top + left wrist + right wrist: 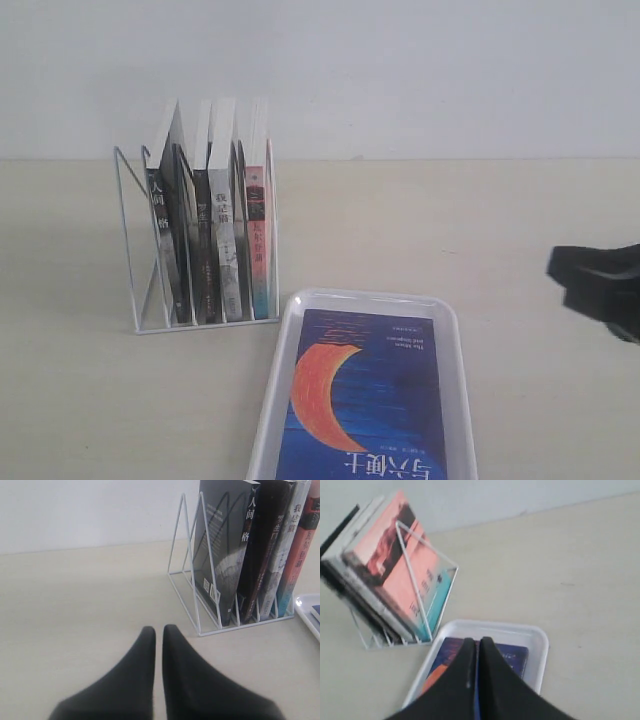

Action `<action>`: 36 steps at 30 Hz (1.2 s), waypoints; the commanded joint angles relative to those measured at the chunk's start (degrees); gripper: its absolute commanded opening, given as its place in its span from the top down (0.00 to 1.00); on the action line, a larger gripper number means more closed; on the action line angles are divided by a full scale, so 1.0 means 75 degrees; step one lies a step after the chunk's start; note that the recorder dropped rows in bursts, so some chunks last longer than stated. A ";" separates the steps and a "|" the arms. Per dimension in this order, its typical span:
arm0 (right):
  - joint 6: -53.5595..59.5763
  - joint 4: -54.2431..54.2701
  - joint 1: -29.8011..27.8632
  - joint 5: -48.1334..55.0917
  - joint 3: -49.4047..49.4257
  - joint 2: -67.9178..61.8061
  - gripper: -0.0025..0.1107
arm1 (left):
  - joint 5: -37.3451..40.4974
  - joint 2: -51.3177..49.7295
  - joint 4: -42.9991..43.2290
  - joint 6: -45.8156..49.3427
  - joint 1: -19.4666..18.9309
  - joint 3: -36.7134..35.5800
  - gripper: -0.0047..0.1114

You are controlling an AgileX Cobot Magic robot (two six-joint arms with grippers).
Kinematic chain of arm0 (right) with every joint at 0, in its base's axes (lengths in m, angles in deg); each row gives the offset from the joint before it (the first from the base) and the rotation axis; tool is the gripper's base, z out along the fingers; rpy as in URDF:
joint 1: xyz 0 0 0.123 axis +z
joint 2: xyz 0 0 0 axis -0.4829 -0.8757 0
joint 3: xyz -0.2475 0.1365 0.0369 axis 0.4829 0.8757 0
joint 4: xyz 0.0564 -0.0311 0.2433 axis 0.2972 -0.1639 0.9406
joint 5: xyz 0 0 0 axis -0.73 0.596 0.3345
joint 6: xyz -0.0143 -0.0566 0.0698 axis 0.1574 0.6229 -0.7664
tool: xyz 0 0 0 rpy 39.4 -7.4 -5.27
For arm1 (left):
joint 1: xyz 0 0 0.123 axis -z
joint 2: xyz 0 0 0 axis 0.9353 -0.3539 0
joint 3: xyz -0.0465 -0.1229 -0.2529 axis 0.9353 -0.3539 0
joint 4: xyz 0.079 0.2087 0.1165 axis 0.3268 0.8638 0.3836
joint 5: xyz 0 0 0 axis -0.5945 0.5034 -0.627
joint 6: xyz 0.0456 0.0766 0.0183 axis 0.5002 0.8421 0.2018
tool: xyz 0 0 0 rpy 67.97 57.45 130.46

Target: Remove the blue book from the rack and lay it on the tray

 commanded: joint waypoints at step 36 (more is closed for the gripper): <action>-0.3457 -0.2486 -0.1052 -0.0925 0.2464 0.5295 0.97 | 0.0005 0.0024 0.0000 -0.0050 -0.0027 -0.0025 0.92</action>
